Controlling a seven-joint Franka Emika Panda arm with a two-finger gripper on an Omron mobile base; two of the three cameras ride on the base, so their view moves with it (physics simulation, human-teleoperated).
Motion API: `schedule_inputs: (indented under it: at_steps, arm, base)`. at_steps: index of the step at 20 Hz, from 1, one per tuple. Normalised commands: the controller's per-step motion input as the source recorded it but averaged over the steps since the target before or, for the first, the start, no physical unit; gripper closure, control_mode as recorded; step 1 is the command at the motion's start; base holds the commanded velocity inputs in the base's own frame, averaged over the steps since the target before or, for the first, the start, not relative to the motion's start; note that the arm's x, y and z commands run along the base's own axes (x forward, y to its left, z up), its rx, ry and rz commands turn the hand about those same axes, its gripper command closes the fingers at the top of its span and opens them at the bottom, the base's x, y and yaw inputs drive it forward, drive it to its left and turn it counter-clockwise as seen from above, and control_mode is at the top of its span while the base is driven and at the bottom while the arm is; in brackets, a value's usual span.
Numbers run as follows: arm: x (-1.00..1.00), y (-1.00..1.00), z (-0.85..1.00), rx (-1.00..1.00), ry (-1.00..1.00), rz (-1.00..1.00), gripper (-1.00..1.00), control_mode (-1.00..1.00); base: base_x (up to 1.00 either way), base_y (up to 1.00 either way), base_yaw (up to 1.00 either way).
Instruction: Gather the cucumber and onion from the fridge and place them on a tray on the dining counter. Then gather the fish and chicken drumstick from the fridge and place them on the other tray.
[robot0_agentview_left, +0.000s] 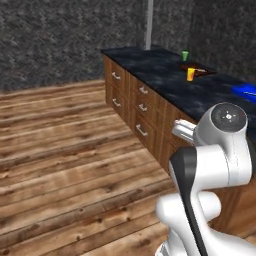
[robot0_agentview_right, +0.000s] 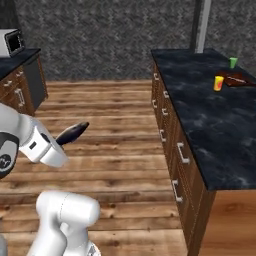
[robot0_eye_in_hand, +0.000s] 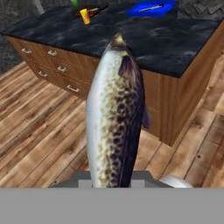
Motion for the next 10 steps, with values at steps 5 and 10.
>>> schedule_inputs:
  at_steps: [5, 10]
  arm:
    - [0.00, 0.00, 0.00, 0.00, 0.00, 0.00, 1.00, 1.00]
    - [0.00, 0.00, 0.00, 0.00, 0.00, 0.00, 1.00, 1.00]
  base:
    - [-0.21, -0.59, -0.10]
    - [0.17, -0.80, -0.02]
